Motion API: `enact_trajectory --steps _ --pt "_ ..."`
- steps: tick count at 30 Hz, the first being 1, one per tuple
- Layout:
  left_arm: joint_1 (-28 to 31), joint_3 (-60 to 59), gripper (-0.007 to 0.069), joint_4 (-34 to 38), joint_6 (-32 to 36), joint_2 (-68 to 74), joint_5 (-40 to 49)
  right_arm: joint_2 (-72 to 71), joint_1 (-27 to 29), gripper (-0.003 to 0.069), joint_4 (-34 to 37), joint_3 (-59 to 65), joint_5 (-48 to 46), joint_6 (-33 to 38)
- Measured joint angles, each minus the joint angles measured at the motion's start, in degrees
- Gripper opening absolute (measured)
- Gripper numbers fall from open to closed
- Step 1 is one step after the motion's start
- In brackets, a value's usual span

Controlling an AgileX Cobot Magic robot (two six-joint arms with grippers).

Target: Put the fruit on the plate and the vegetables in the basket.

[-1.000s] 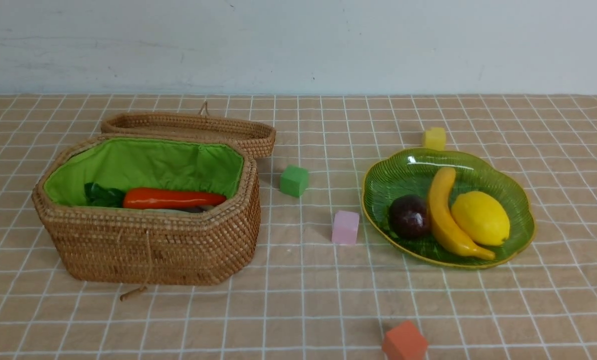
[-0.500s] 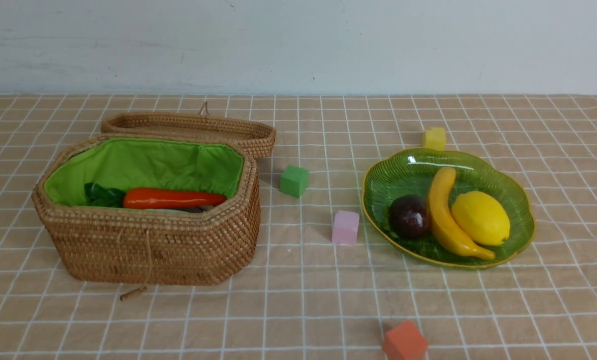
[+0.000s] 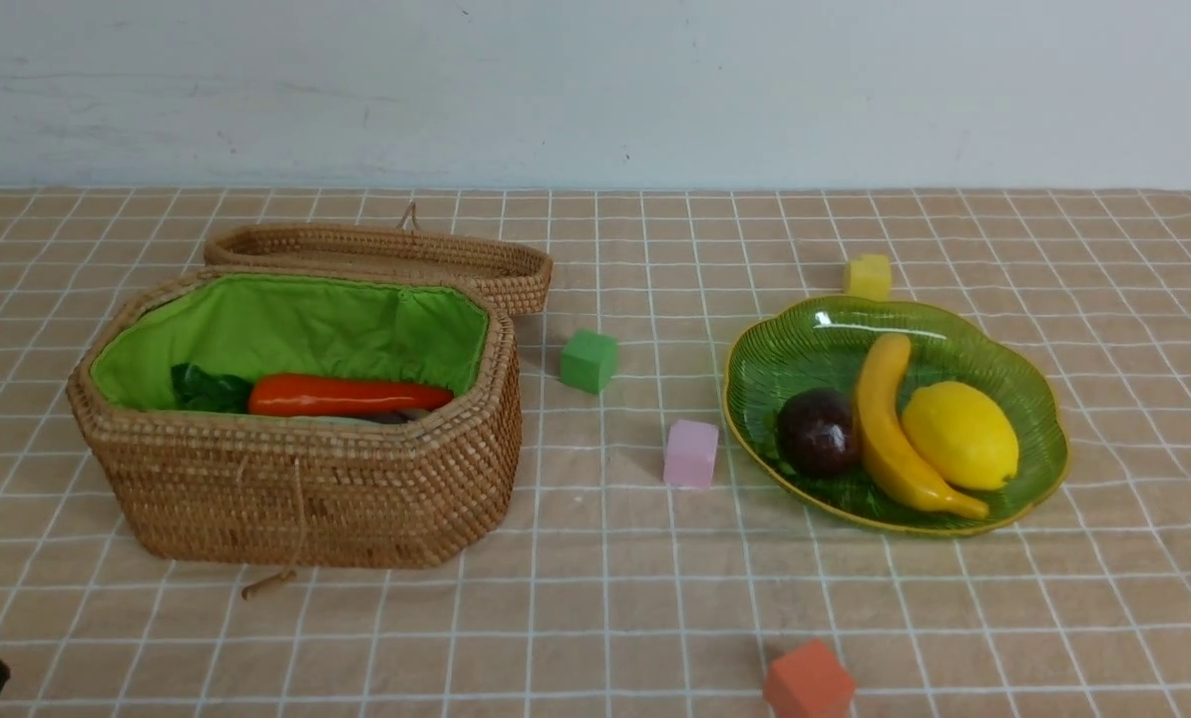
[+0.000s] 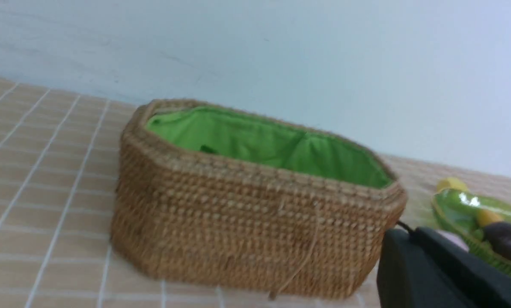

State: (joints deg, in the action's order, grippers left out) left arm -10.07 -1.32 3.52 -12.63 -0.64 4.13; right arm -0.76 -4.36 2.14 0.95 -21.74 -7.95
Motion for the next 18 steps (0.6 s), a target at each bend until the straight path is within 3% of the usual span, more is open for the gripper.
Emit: enact_trajectory --steps 5,18 --pt "0.6 -0.5 -0.0012 1.2 -0.2 0.0 16.7 0.0 0.0 0.0012 0.0 0.0 0.0 0.0" --pt "0.6 -0.5 -0.0012 4.5 -0.9 0.0 17.5 0.0 0.0 0.0022 0.0 0.0 0.0 0.0"
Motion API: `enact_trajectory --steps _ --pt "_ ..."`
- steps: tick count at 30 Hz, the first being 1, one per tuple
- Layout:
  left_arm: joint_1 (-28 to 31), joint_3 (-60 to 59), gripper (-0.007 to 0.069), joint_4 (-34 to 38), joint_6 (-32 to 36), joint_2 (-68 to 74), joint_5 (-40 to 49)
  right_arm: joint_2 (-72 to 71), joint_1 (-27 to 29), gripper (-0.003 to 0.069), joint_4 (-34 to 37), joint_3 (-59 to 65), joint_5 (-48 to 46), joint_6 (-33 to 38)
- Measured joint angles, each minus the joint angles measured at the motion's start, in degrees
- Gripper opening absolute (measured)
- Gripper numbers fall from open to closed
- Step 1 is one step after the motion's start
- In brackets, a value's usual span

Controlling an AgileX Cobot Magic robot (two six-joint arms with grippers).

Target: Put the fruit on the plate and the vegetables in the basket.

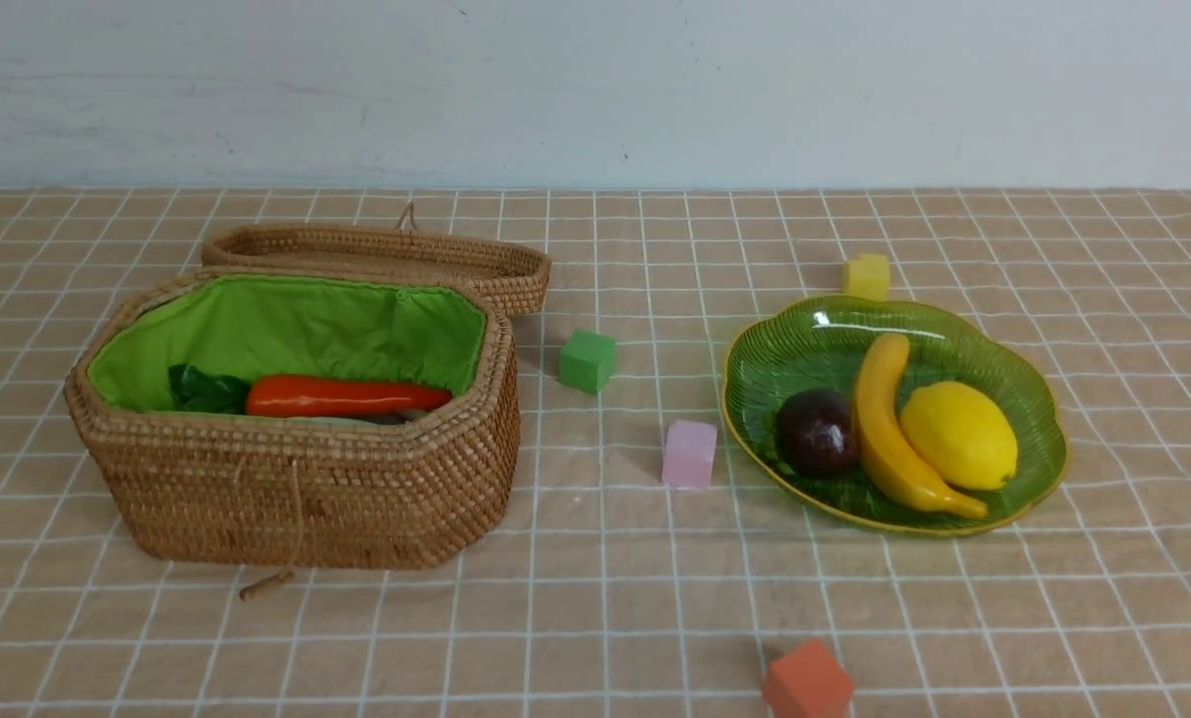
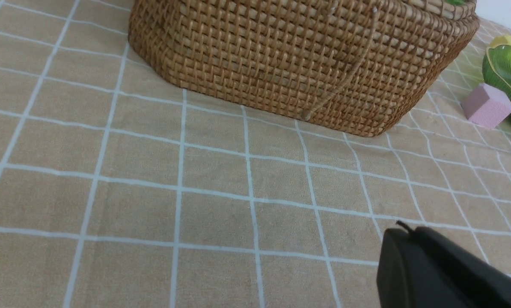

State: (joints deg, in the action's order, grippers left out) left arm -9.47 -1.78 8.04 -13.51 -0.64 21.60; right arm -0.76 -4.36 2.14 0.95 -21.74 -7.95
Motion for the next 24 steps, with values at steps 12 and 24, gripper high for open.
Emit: enact_trajectory --steps 12,24 --pt "0.0 0.0 -0.0012 0.0 -0.1 0.0 0.0 0.0 0.0 0.0036 0.2 0.0 0.0 0.0" --pt "0.0 0.0 -0.0009 0.0 -0.1 0.0 0.0 0.0 0.0 0.0045 0.2 0.0 0.0 0.0"
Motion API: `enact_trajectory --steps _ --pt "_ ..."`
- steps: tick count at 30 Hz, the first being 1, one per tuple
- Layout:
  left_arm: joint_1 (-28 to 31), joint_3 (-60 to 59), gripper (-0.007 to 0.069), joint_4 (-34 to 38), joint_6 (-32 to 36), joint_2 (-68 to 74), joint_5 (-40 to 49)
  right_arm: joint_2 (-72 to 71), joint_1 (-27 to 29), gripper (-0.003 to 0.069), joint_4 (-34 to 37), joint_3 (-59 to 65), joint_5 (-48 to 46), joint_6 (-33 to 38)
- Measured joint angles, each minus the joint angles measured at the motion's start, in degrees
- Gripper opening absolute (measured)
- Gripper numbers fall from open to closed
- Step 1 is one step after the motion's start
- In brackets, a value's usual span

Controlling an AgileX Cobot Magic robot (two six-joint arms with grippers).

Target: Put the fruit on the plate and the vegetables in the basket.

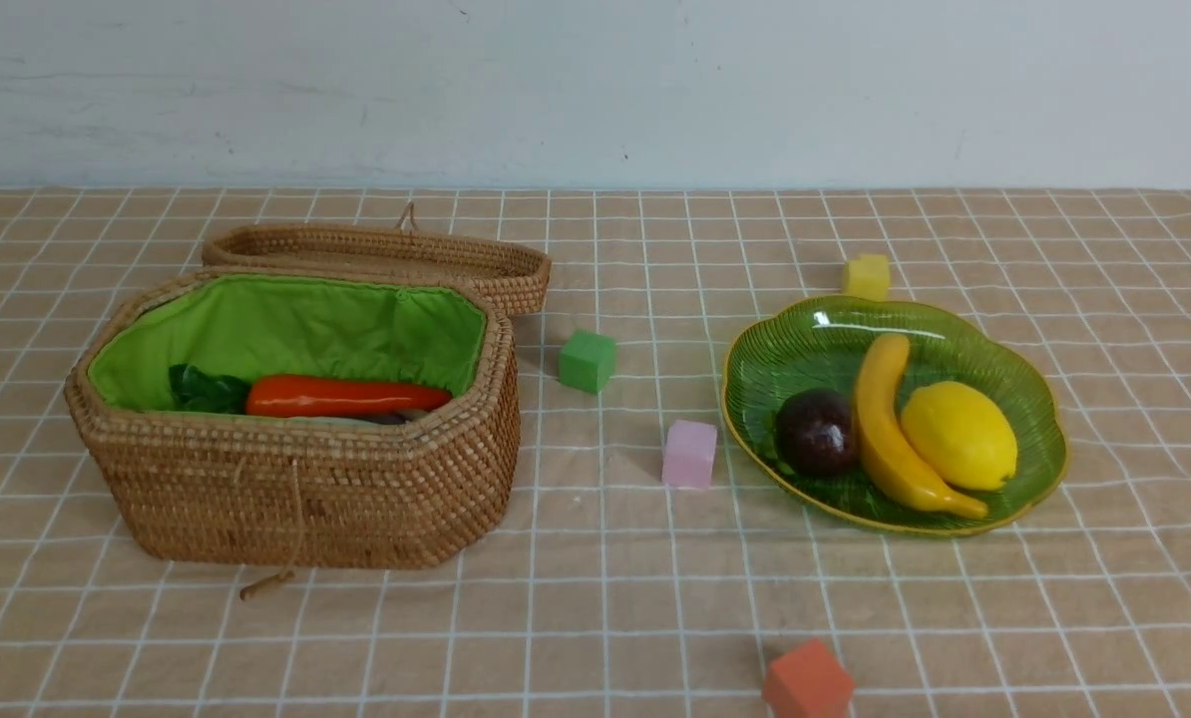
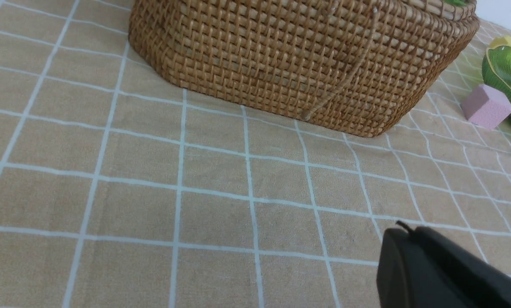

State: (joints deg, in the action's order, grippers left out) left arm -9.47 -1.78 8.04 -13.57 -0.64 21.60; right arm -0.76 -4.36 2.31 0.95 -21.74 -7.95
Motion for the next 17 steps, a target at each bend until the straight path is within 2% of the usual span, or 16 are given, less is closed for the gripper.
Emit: enact_trajectory --steps 17 --pt "0.0 0.0 -0.0004 0.0 0.0 0.0 0.0 0.0 0.0 0.0055 0.0 0.0 0.0 0.0"
